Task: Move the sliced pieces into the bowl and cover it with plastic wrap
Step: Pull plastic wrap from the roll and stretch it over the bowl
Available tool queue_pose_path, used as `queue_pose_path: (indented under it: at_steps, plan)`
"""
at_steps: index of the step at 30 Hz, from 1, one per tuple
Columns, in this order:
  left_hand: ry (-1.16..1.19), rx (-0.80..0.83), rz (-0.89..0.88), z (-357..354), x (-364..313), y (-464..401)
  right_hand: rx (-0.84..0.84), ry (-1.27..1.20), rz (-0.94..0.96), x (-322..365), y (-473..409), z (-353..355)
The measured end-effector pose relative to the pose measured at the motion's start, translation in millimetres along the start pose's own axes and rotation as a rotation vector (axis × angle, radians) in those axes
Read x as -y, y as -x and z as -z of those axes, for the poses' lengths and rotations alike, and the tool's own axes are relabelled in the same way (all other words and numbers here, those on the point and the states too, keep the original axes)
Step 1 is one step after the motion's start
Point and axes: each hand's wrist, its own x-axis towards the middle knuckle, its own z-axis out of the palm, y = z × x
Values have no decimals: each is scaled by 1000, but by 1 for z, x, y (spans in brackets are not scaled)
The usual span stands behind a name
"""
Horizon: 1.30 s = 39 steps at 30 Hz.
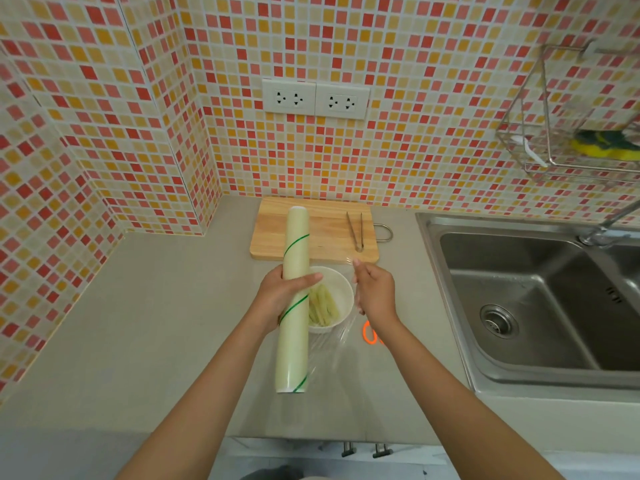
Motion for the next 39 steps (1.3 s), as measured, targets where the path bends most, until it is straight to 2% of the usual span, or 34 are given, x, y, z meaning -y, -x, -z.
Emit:
queue_pose_path:
  at_steps: [6, 10, 14, 18, 21, 26, 32, 39]
  plan:
    - [-1, -76, 14, 11, -3, -12, -68, 26, -17, -2, -7, 4]
    - [-107, -64, 6, 13, -2, -16, -55, 51, 4, -4, -12, 3]
    - [-166, -151, 13, 24, 0, -25, -66, 55, -7, -9, -18, 7]
    - [-138, -113, 61, 26, 1, -27, -74, 78, -15, -14, -24, 10]
    - [-200, -101, 21, 27, 3, -29, -83, 110, -8, -17, -26, 8]
    - [-253, -175, -59, 35, 3, -37, -101, 110, -20, -22, -34, 8]
    - [-299, -156, 4, 36, 14, -42, -87, 182, -27, -32, -42, 10]
    - [-326, -222, -43, 43, 24, -44, -98, 219, -62, -46, -46, 9]
